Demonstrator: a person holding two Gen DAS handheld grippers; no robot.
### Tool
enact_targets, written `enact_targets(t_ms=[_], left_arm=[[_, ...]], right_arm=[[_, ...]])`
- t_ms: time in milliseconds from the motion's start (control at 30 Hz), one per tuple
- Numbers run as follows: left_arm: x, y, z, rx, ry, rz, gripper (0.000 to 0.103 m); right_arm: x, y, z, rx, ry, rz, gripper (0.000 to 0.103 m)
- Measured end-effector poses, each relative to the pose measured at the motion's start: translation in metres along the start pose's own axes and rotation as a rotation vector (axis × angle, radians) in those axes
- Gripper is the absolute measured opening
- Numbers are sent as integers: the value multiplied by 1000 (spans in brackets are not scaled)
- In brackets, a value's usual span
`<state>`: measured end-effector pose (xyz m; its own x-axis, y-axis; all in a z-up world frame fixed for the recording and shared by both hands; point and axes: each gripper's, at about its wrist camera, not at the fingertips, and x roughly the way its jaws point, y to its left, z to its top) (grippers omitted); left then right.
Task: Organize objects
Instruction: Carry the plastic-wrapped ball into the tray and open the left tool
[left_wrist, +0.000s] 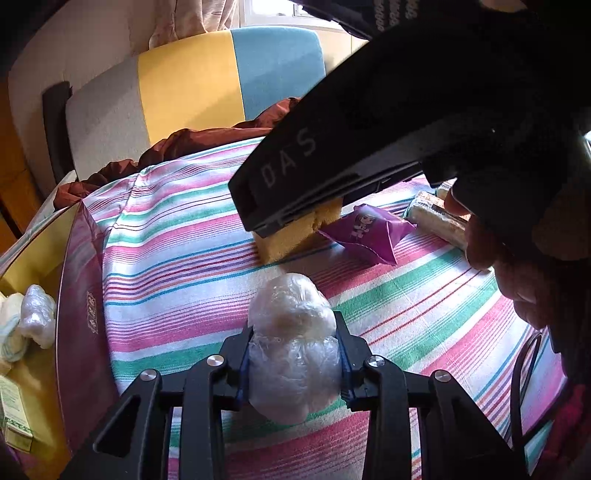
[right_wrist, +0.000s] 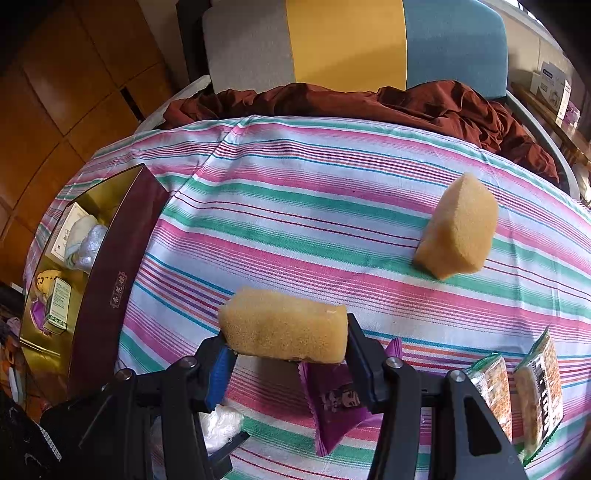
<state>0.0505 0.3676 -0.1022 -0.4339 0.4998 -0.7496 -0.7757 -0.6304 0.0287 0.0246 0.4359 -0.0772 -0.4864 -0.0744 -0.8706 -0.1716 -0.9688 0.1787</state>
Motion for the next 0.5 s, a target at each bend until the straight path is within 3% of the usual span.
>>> enact_targets(t_ms=[200, 500], left_arm=[[-15, 1, -6, -21, 24, -23, 36], [-73, 13, -4, -33, -55, -48, 36]], right_arm=[[-1, 1, -1, -8, -6, -9, 54], [-2, 6, -7, -36, -7, -41, 54]])
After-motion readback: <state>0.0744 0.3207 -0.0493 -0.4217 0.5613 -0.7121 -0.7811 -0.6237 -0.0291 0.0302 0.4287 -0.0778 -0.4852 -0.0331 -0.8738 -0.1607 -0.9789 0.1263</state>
